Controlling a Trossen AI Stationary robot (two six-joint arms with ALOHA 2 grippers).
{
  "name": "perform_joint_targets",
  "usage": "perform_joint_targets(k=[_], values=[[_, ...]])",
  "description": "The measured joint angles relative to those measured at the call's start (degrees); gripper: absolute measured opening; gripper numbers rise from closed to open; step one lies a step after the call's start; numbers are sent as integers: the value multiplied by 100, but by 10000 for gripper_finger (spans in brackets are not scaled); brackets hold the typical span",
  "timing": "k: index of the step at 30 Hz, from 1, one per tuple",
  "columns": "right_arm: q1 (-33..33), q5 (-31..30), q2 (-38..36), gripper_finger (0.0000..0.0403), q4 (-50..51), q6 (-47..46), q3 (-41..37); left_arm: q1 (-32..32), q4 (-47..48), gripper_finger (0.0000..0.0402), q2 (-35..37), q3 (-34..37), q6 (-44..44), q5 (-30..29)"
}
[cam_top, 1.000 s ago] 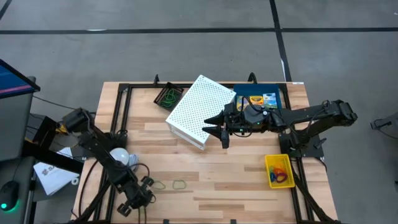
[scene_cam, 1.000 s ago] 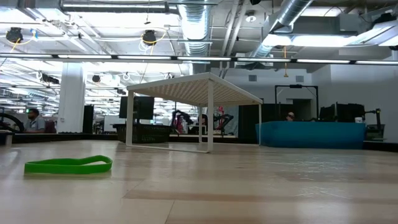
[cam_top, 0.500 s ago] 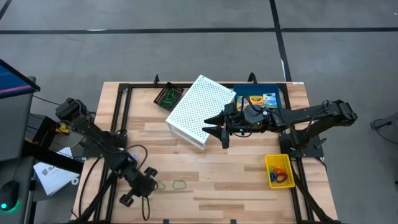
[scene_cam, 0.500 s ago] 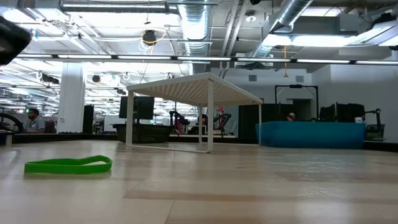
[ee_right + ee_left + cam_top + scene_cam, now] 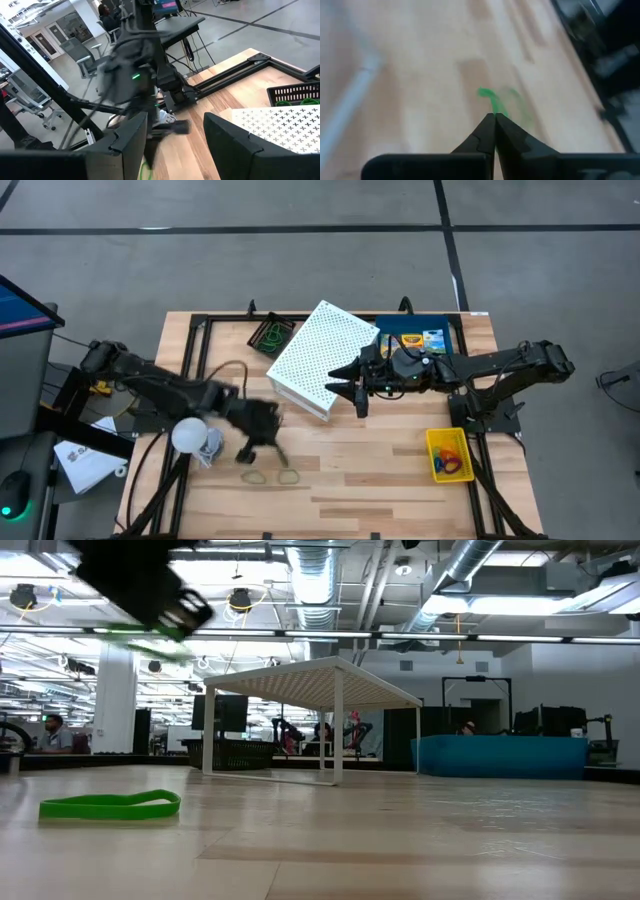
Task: Pick & Place Office Desk Supplies
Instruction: Put the green rubber band into the black bin
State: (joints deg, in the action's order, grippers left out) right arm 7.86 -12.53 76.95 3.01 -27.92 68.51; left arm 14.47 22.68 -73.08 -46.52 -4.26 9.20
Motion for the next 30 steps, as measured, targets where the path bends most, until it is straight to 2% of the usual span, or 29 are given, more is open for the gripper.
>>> perform_joint_targets(k=[13,20,25,30], values=[[-166,46,0,193,20,-13,0,-3362,-2011,0,441,-9,200,-138],[-331,48,0,193,84,-9,0,-5008,-2264,0,146,-6,-14,-166],[-437,52,0,193,103,-15,0,-5718,-2324,0,-465,-2,-352,-180],[-495,61,0,193,105,-46,0,-5745,-2404,0,-1163,1,-420,-174]])
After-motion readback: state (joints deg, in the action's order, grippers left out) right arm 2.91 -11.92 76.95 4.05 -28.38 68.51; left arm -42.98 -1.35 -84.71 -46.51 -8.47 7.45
